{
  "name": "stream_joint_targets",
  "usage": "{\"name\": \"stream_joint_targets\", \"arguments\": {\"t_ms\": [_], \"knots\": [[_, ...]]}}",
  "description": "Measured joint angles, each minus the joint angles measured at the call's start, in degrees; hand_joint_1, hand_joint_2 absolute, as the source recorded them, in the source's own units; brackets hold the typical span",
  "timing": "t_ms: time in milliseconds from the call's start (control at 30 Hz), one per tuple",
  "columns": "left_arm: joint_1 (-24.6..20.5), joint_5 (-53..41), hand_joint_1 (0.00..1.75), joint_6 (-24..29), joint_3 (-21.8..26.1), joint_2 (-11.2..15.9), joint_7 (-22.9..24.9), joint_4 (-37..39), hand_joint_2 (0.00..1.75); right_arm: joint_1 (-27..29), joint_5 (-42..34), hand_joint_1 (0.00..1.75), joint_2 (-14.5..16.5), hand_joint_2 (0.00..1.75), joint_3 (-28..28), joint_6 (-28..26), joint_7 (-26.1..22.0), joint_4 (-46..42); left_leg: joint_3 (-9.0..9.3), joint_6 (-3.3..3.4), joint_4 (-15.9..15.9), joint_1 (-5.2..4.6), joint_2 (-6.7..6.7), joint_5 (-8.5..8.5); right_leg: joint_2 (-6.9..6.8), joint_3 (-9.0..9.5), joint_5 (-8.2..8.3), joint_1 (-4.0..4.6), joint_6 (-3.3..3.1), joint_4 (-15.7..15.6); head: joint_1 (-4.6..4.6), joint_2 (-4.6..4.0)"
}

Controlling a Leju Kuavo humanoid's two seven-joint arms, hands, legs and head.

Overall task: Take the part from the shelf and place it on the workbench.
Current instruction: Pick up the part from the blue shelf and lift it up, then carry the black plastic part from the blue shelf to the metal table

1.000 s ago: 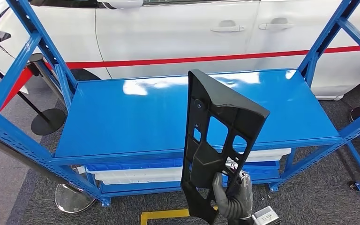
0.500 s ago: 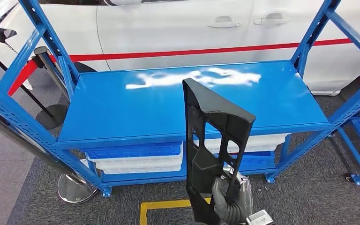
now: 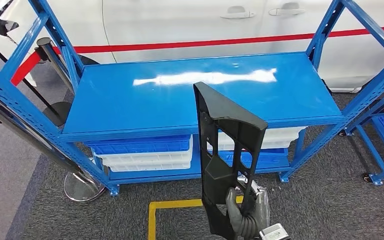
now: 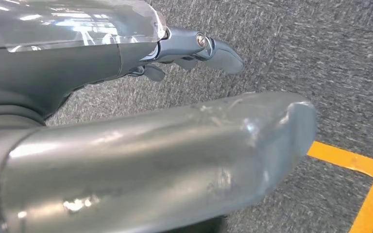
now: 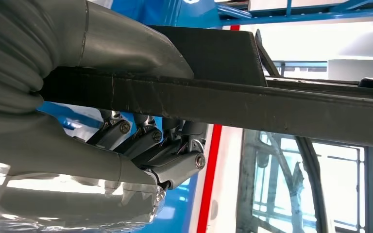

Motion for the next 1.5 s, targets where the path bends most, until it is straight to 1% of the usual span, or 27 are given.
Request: {"name": "stream_joint_targets", "arguments": {"t_ms": [67, 100, 133, 200, 233, 267, 300, 367, 433, 500, 567, 600, 667, 733, 800, 833, 900, 967, 1000, 1067, 1133, 1233, 1300, 1333, 1400, 1467, 1500], "knots": [[-0.14, 0.01, 0.00, 0.08, 0.03, 0.05, 0.10, -0.02, 0.00, 0.23, 0.47, 1.75, 0.14, 1.75, -0.20, -0.13, 0.12, -0.69, 5.84, 0.87, -7.58, -0.37, -0.01, 0.87, -0.03, -1.05, 1.08, 0.15, 0.33, 0.22, 0.02, 0.01], [-0.26, 0.03, 0.00, 0.11, 0.11, 0.05, 0.15, -0.03, 0.00, 0.49, 0.86, 1.75, 0.26, 1.75, -0.40, -0.27, 0.28, -1.32, 8.64, 1.71, -12.50, -0.52, 0.11, 1.59, 0.02, -1.80, 1.33, 0.11, 0.99, 0.49, -0.14, 0.01], [-0.36, 0.08, 0.00, 0.13, 0.19, 0.05, 0.18, -0.05, 0.00, 0.71, 1.22, 1.75, 0.36, 1.75, -0.58, -0.42, 0.47, -1.88, 9.80, 2.48, -15.97, -0.63, 0.28, 1.99, 0.08, -2.60, -0.31, -0.04, 1.71, 2.07, -0.19, 0.01], [-0.44, 0.26, 0.00, 0.13, 0.36, 0.01, 0.20, -0.07, 0.00, 1.09, 1.96, 1.75, 0.47, 1.75, -0.84, -0.75, 0.87, -2.61, 8.50, 3.50, -18.57, -0.58, 0.68, 4.09, 0.23, -4.39, -6.04, -0.44, 3.10, 8.29, -0.30, 0.01], [-0.43, 0.39, 0.00, 0.13, 0.39, 0.01, 0.21, -0.07, 0.00, 1.19, 2.26, 1.75, 0.47, 1.75, -0.87, -0.86, 1.00, -2.72, 7.41, 3.53, -18.47, -0.57, 0.77, 4.92, 0.24, -5.01, -8.59, -0.61, 3.38, 12.20, -0.18, 0.01], [-0.43, 0.50, 0.00, 0.13, 0.43, 0.00, 0.20, -0.07, 0.00, 1.30, 2.58, 1.75, 0.47, 1.75, -0.88, -0.93, 1.11, -2.82, 6.43, 3.41, -18.29, -0.55, 0.84, 5.59, 0.23, -5.03, -8.87, -0.77, 3.63, 14.80, -0.15, 0.00], [-0.43, 0.61, 0.00, 0.13, 0.46, 0.00, 0.20, -0.07, 0.00, 1.40, 2.85, 1.75, 0.47, 1.75, -0.89, -0.97, 1.21, -2.96, 5.37, 3.24, -18.01, -0.49, 0.89, 6.23, 0.22, -4.31, -7.71, -0.95, 3.85, 15.87, -0.13, 0.00], [-0.44, 0.82, 0.00, 0.13, 0.52, 0.00, 0.19, -0.07, 0.00, 1.52, 3.26, 1.75, 0.47, 1.75, -0.92, -1.02, 1.46, -3.39, 3.17, 2.73, -17.10, -0.33, 0.92, 7.35, 0.21, 0.05, -4.48, -1.34, 4.15, 12.38, -0.08, 0.01], [-0.45, 1.08, 0.00, 0.13, 0.63, 0.00, 0.16, -0.07, 0.00, 1.53, 3.53, 1.75, 0.48, 1.75, -0.96, -1.04, 1.79, -3.97, 1.43, 2.06, -15.84, -0.37, 0.82, 8.12, 0.27, 6.36, -5.01, -1.40, 3.99, 4.15, 0.02, 0.01], [-0.45, 1.23, 0.00, 0.13, 0.80, 0.00, 0.14, -0.07, 0.00, 1.61, 3.76, 1.75, 0.53, 1.75, -1.02, -1.08, 2.00, -4.47, 0.59, 1.32, -15.19, -0.47, 0.75, 8.99, 0.31, 9.21, -6.85, -1.07, 3.15, -0.63, 0.11, 0.00], [-0.27, 1.44, 0.00, 0.13, 1.04, 0.01, 0.15, -0.07, 0.00, 1.84, 3.97, 1.75, 0.62, 1.75, -1.12, -1.17, 2.14, -4.78, 0.13, 0.56, -15.09, -0.29, 0.73, 9.53, 0.15, 8.51, -6.34, -0.99, 1.89, -0.90, 0.16, 0.00], [-0.18, 1.55, 0.00, 0.12, 1.19, 0.02, 0.16, -0.07, 0.00, 1.95, 4.06, 1.75, 0.68, 1.75, -1.19, -1.21, 2.23, -4.93, -0.26, 0.22, -14.43, -0.15, 0.70, 8.47, 0.04, 7.95, -5.72, -1.01, 1.26, -0.89, 0.14, 0.00], [-0.07, 1.74, 0.00, 0.09, 1.50, 0.02, 0.21, -0.07, 0.00, 2.11, 4.21, 1.75, 0.83, 1.75, -1.31, -1.28, 2.49, -5.28, -1.65, -0.36, -10.07, 0.08, 0.63, 3.29, -0.21, 6.49, -4.35, -1.05, 0.32, -0.92, 0.02, 0.00], [-0.04, 1.98, 0.00, 0.09, 1.79, 0.02, 0.26, -0.07, 0.00, 2.33, 4.37, 1.75, 0.97, 1.75, -1.38, -1.43, 2.85, -5.59, -3.10, -0.74, -2.82, 0.12, 0.60, -1.89, -0.27, 4.67, -2.93, -0.83, 0.00, -0.77, -0.11, 0.00], [-0.06, 2.24, 0.00, 0.10, 1.97, 0.02, 0.30, -0.07, 0.00, 2.59, 4.53, 1.75, 1.07, 1.75, -1.49, -1.65, 3.15, -5.80, -2.46, -0.76, 1.21, 0.11, 0.59, -2.03, -0.31, 2.62, -1.57, -0.60, 0.04, -0.39, -0.12, 0.00], [-0.07, 2.34, 0.00, 0.12, 2.04, 0.02, 0.31, -0.07, 0.00, 2.70, 4.63, 1.75, 1.10, 1.75, -1.56, -1.75, 3.27, -5.92, -0.82, -0.60, 0.51, 0.10, 0.59, -0.52, -0.32, 1.59, -0.97, -0.51, 0.10, -0.13, -0.12, 0.00], [-0.19, 2.62, 0.00, 0.19, 2.24, 0.04, 0.32, -0.07, 0.00, 2.88, 4.93, 1.75, 1.23, 1.75, -1.65, -1.90, 3.51, -6.34, 5.05, 0.11, -6.08, -0.05, 0.52, 1.54, -0.29, -0.17, 0.10, -0.33, 0.32, 0.44, -0.12, 0.01], [-0.44, 2.95, 0.00, 0.24, 2.51, 0.09, 0.25, -0.08, 0.00, 3.14, 5.06, 1.75, 1.40, 1.75, -1.68, -2.27, 3.43, -6.87, 10.46, 0.89, -14.04, -0.39, 0.44, 0.45, -0.37, -1.18, 1.14, -0.24, 0.86, 0.78, -0.09, 0.01], [-0.55, 3.13, 0.00, 0.26, 2.69, 0.12, 0.09, -0.09, 0.00, 3.47, 4.67, 1.75, 1.45, 1.75, -1.65, -2.65, 3.02, -7.08, 11.66, 1.25, -16.33, -0.61, 0.42, -0.34, -0.47, -1.36, 1.60, -0.29, 1.24, 0.72, -0.14, 0.01], [-0.55, 3.45, 0.00, 0.26, 3.14, 0.11, -0.25, -0.09, 0.00, 4.67, 2.77, 1.75, 1.31, 1.75, -1.45, -3.33, 1.73, -7.30, 11.55, 1.95, -17.62, -0.72, 0.50, 0.08, -0.59, -1.49, 2.34, -0.47, 2.08, 0.45, -0.22, 0.00], [-0.37, 3.66, 0.00, 0.34, 3.49, 0.10, -0.34, -0.09, 0.00, 6.07, 0.54, 1.75, 0.91, 1.75, -1.23, -3.71, 0.59, -7.42, 10.97, 2.84, -18.31, -0.52, 0.87, 1.36, -0.27, -2.15, 0.28, -0.63, 2.74, 1.89, -0.06, 0.00], [-0.17, 3.74, 0.00, 0.49, 3.71, 0.11, -0.13, -0.09, 0.00, 7.11, -0.66, 1.75, 0.25, 1.75, -1.17, -4.00, 0.07, -7.47, 9.20, 3.41, -18.44, -0.49, 2.03, 3.06, 0.14, -5.04, -7.19, -0.84, 3.44, 10.97, 0.29, 0.00], [-0.14, 3.74, 0.00, 0.52, 3.78, 0.10, -0.01, -0.09, 0.00, 7.46, -0.82, 1.75, -0.05, 1.75, -1.17, -4.02, 0.03, -7.48, 7.88, 3.23, -18.20, -0.49, 3.02, 3.86, 0.11, -5.58, -7.88, -1.05, 3.89, 15.40, 0.33, 0.00], [-0.14, 3.74, 0.00, 0.53, 3.80, 0.10, 0.04, -0.09, 0.00, 7.61, -0.87, 1.75, -0.16, 1.75, -1.17, -4.02, 0.02, -7.48, 7.30, 3.09, -17.99, -0.44, 3.56, 4.13, -0.03, -4.43, -6.69, -1.22, 4.06, 14.88, 0.37, 0.00], [-0.15, 3.74, 0.00, 0.54, 3.84, 0.09, 0.10, -0.09, 0.00, 7.73, -0.93, 1.75, -0.31, 1.75, -1.14, -4.03, 0.02, -7.56, 6.41, 2.67, -17.28, -0.39, 4.64, 4.41, -1.65, 0.91, -4.37, -1.52, 4.28, 8.23, 0.40, 0.00], [-0.15, 3.74, 0.00, 0.57, 3.95, 0.09, 0.13, -0.10, 0.00, 7.69, -0.96, 1.75, -0.39, 1.75, -1.01, -4.03, -0.01, -7.70, 5.81, 2.03, -16.30, -0.53, 5.55, 4.39, -3.46, 5.15, -4.09, -1.27, 3.68, 1.79, 0.39, 0.00], [-0.18, 3.74, 0.00, 0.59, 4.02, 0.09, 0.13, -0.11, 0.00, 7.69, -0.97, 1.75, -0.41, 1.75, -0.93, -4.03, -0.03, -7.79, 5.69, 1.67, -15.95, -0.64, 6.01, 4.39, -3.75, 5.78, -4.44, -1.11, 3.14, 0.43, 0.40, 0.01]]}}
